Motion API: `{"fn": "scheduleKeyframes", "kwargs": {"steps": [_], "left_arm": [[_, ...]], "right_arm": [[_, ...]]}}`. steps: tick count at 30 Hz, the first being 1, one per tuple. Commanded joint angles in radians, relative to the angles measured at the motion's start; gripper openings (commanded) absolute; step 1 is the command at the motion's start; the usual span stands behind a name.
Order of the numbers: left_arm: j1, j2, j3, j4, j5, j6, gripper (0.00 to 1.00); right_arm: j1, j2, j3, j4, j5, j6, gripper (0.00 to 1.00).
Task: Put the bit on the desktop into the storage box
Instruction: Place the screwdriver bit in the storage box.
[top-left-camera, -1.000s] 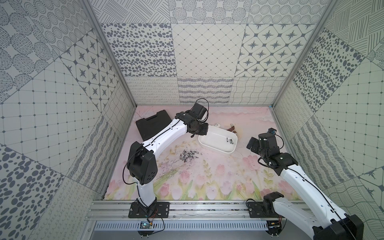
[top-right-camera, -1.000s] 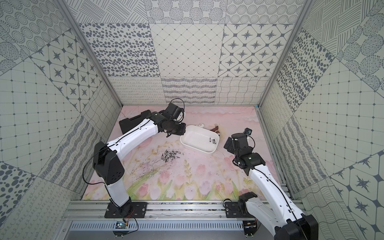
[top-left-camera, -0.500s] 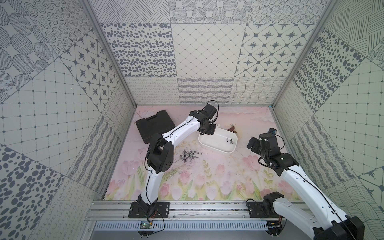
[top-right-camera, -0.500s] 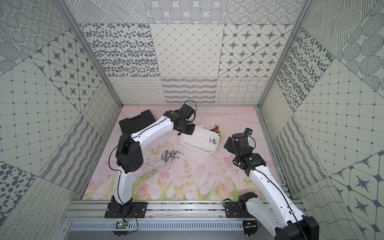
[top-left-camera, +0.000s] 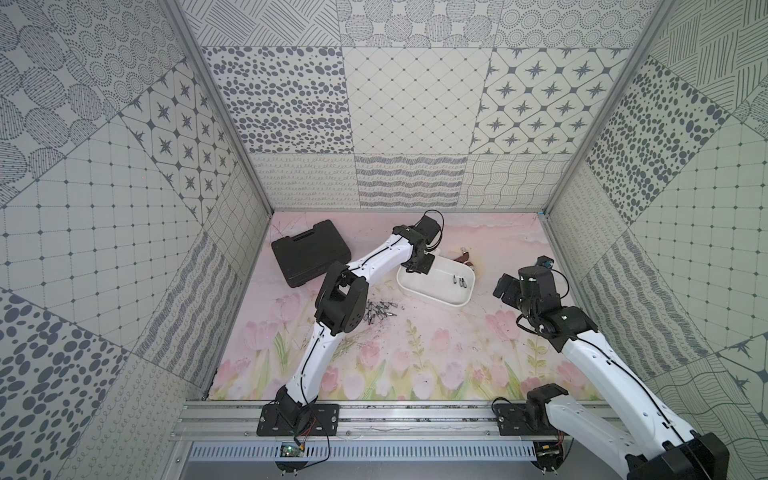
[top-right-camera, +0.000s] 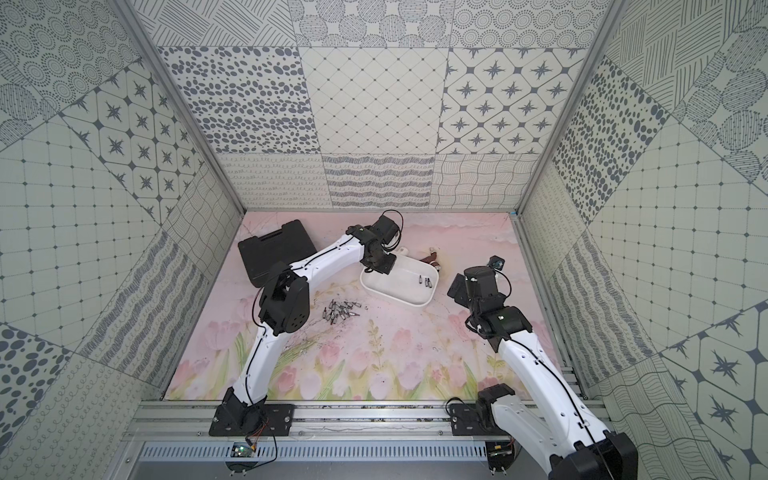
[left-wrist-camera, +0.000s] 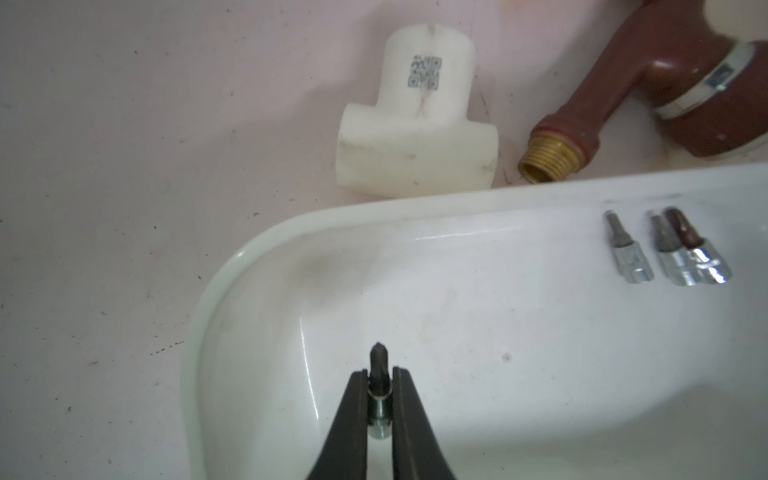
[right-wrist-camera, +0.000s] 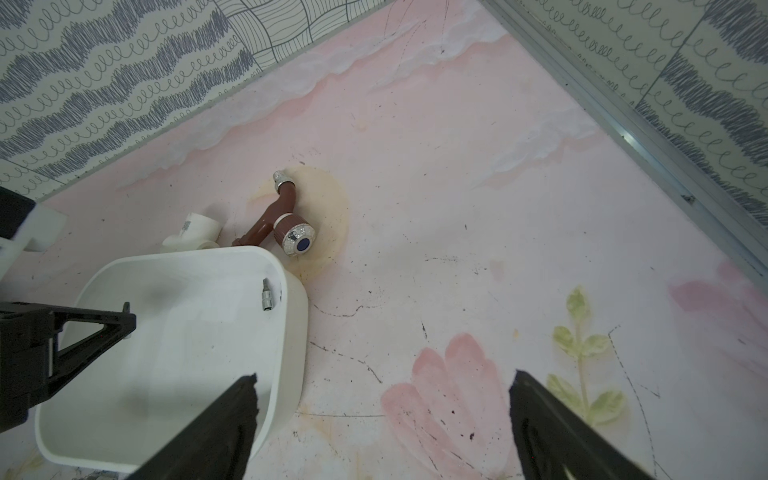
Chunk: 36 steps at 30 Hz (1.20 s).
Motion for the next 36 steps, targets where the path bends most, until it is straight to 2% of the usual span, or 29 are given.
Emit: {"fn": "scheduleKeyframes", "kwargs": {"steps": [1,24,31,36], "left_arm": [[0.001,0.044,0.044,-0.058,-0.069,0.046,0.02],[0.003,0.096,0.083,-0.040,-0.113,0.058,0.04],[0.003,0.096,0.085,-0.036,-0.115,0.060,0.11],[0.003,0.076,0.085,-0.044,-0.119,0.057,0.19]], "right_arm": [[-0.005,-0.014,-0.001,0.036,-0.007,0.012,0.97],[-0.007,-0.007,-0.009,0.036,-0.016,0.015,0.97],[-0.007,-0.008,-0.012,0.036,-0.018,0.012,0.97],[-0.007,-0.008,-0.016,0.036,-0.022,0.010,0.97]]}}
